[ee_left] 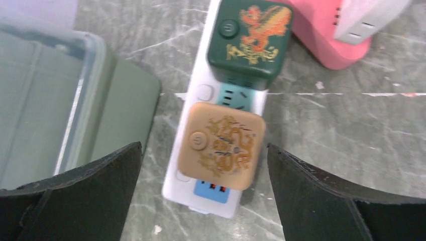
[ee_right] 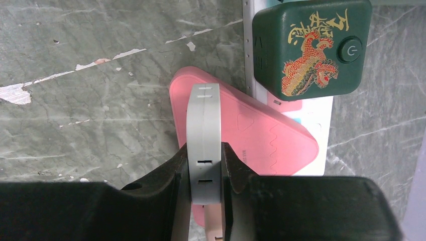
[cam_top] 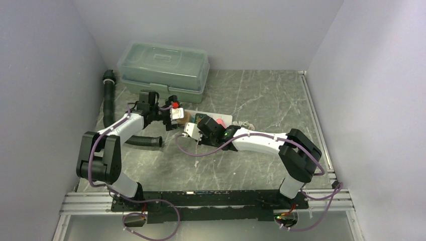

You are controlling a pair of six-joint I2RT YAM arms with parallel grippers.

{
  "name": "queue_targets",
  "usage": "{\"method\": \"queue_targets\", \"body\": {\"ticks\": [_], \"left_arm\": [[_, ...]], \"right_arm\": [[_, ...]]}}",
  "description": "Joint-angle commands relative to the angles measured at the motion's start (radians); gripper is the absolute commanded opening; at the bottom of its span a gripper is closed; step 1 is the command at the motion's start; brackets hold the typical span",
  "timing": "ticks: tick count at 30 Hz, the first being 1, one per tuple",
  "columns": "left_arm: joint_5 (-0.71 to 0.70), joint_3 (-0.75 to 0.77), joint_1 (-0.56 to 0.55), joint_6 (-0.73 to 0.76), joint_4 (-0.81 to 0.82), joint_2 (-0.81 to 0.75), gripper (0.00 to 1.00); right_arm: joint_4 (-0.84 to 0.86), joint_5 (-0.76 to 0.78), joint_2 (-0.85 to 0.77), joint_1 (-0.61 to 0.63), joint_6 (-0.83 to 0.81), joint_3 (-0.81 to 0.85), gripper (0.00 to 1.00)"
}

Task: Insert the plug
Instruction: Insert the plug into the socket.

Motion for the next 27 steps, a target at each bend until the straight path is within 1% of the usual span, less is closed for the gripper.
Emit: {"method": "queue_targets", "body": {"ticks": [1, 6, 11, 15, 17, 20, 24, 26, 27], "left_arm": [[0.095, 0.043, -0.006, 0.139, -0.181, 0.038, 1.00], [0.098, 0.082, -0.018, 0.157, -0.183, 0.082, 1.00], [0.075, 0.114, -0.020, 0.146, -0.133, 0.112, 0.99], [0.087, 0.126, -0.023, 0.196, -0.205, 0.119, 0.98], [0.089, 0.126, -0.027, 0.222, -0.232, 0.128, 0.94], [0.090, 0.127, -0.035, 0.236, -0.239, 0.144, 0.83], [0.091, 0.151, -0.044, 0.248, -0.262, 0.169, 0.65], [0.089, 0.159, -0.046, 0.265, -0.279, 0.177, 0.59], [0.088, 0.161, -0.046, 0.265, -0.284, 0.179, 0.58]], "right_arm": [[0.024, -0.030, -0.021, 0.000, 0.009, -0.014, 0.20], [0.016, -0.032, -0.018, -0.003, 0.008, -0.002, 0.20], [0.005, -0.039, -0.017, -0.004, 0.010, 0.007, 0.18], [0.003, -0.041, -0.013, -0.005, 0.007, 0.006, 0.17], [-0.002, -0.039, -0.008, -0.005, 0.005, 0.009, 0.16], [-0.004, -0.035, -0.004, -0.004, 0.003, 0.013, 0.15], [-0.005, -0.033, 0.005, -0.005, 0.002, 0.023, 0.09], [-0.005, -0.029, 0.011, -0.004, -0.002, 0.026, 0.06], [-0.006, -0.026, 0.013, -0.004, -0.004, 0.026, 0.05]]}}
